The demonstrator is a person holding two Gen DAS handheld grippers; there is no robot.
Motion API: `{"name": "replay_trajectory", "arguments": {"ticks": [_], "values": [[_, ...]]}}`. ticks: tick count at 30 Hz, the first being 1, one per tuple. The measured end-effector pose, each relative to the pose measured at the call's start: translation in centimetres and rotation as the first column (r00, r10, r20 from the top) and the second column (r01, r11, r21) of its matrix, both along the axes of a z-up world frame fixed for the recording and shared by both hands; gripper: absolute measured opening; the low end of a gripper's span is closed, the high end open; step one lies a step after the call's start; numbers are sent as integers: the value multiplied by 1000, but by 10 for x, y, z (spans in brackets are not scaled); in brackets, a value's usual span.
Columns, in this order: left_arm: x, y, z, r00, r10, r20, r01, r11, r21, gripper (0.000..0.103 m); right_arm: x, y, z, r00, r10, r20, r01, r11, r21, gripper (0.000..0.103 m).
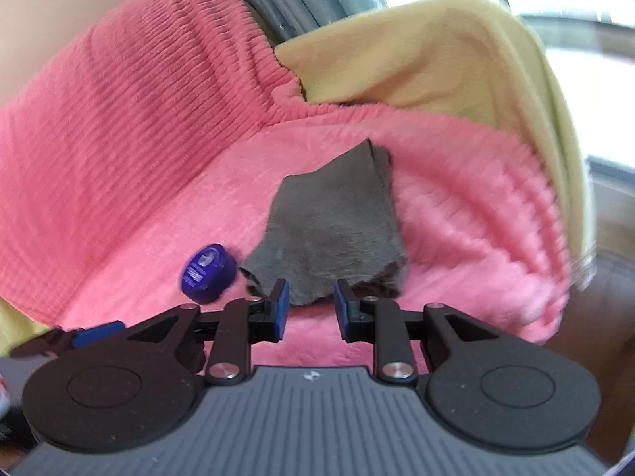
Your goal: Clean container
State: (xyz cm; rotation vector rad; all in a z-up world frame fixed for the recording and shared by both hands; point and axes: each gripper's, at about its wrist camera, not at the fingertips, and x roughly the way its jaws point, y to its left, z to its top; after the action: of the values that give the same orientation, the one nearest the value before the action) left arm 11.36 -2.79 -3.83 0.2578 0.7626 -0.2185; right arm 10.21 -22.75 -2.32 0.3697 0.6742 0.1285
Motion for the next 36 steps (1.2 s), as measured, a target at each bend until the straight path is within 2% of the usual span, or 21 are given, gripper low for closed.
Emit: {"name": "replay_trajectory", "arguments": {"ticks": [2, 7, 14, 18, 25, 36], "values": [[-2, 1, 2, 999, 11, -35, -13, 999, -41, 103, -5, 5, 1, 1000, 6, 7, -6, 999, -49, 24], [-8, 2, 4, 995, 59, -86, -66, 995, -78, 103, -12, 9, 1, 1000, 25, 4, -24, 998, -58, 24], [-16, -1, 4, 993, 88, -75, -94, 993, -72, 103, -11, 15, 1, 1000, 28, 3, -27, 994, -106, 24], [-17, -5, -4, 994, 81, -79, -83, 996, -21, 103, -10, 14, 0, 1000, 22, -6, -22, 991, -129, 24], [-14, -14, -7, 997, 46, -69, -49, 998, -39, 103, -8, 10, -3, 1000, 13, -10, -14, 988, -153, 24], [-5, -18, -11, 995, 56, -78, -59, 998, -36, 103, -8, 17, -4, 999, 42, -19, -45, 978, -202, 24]]}}
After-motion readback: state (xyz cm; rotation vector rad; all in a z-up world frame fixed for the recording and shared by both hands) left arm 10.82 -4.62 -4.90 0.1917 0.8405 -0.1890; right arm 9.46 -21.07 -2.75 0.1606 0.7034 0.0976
